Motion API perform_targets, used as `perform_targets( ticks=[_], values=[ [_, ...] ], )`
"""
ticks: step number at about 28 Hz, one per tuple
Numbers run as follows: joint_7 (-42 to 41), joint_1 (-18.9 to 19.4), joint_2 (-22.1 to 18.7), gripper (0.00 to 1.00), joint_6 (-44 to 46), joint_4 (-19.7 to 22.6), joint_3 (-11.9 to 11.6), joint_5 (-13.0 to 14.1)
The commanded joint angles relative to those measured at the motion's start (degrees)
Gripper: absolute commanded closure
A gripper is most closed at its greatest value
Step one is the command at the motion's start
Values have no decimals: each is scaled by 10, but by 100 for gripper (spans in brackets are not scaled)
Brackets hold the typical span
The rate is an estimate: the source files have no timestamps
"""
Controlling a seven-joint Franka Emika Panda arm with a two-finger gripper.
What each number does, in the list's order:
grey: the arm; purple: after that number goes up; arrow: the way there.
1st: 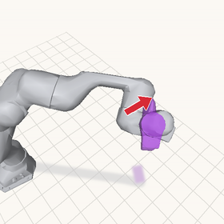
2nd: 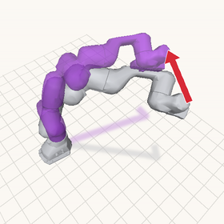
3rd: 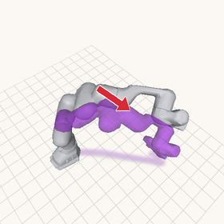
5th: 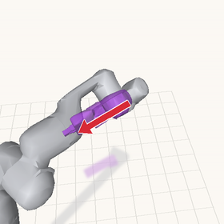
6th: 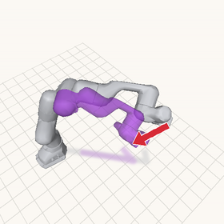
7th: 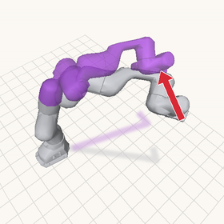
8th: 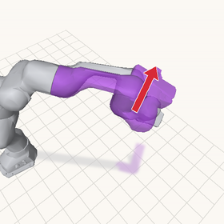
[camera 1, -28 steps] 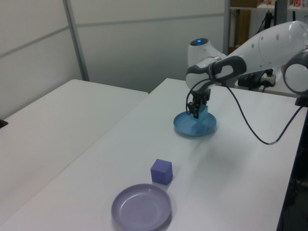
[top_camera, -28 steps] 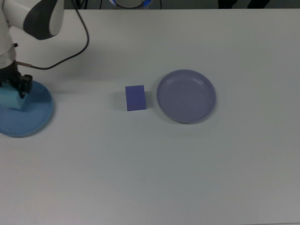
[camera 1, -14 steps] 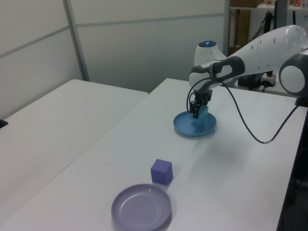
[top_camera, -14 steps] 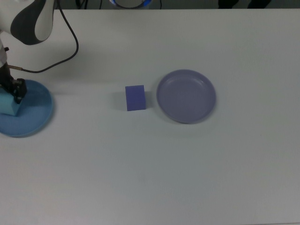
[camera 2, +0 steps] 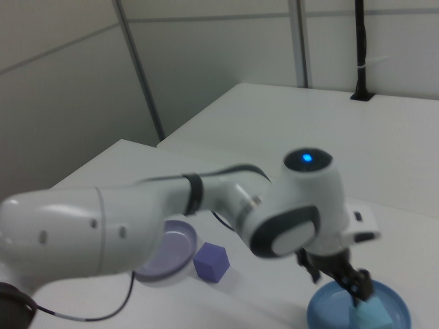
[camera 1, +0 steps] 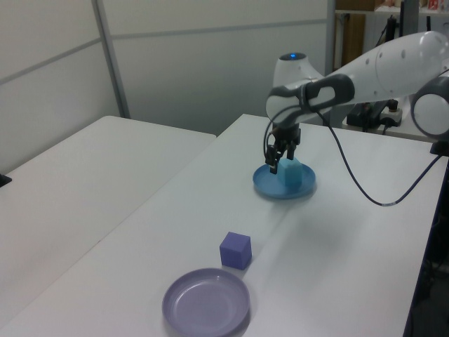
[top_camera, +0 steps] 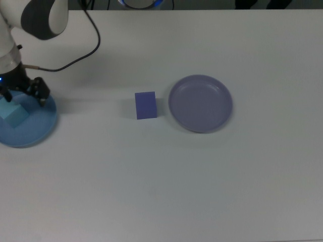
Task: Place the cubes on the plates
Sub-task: 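Lift the gripper and move it over the purple cube, then lower the gripper and grasp the purple cube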
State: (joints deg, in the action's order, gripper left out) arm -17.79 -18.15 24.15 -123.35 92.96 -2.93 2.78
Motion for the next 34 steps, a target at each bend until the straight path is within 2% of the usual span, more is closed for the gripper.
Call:
perform_targets(
  ticks=[1, 6, 8, 11, 12, 17, 22, 27, 34],
  values=[
    [21, 45, -76, 0, 104, 14, -4, 47],
    [63, 108, -117, 0, 184, 22, -4, 48],
    [64, 142, -132, 0, 205, 40, -2, 47],
    [71, 176, -134, 0, 206, 58, -2, 42],
    [86, 199, -130, 0, 200, 68, -2, 36],
    [150, 241, -104, 0, 140, 91, -1, -12],
    [183, 261, -76, 0, 54, 120, -1, -34],
    [205, 263, -39, 0, 5, 122, -1, -62],
    [201, 265, -49, 0, -1, 128, -1, -63]
  ],
)
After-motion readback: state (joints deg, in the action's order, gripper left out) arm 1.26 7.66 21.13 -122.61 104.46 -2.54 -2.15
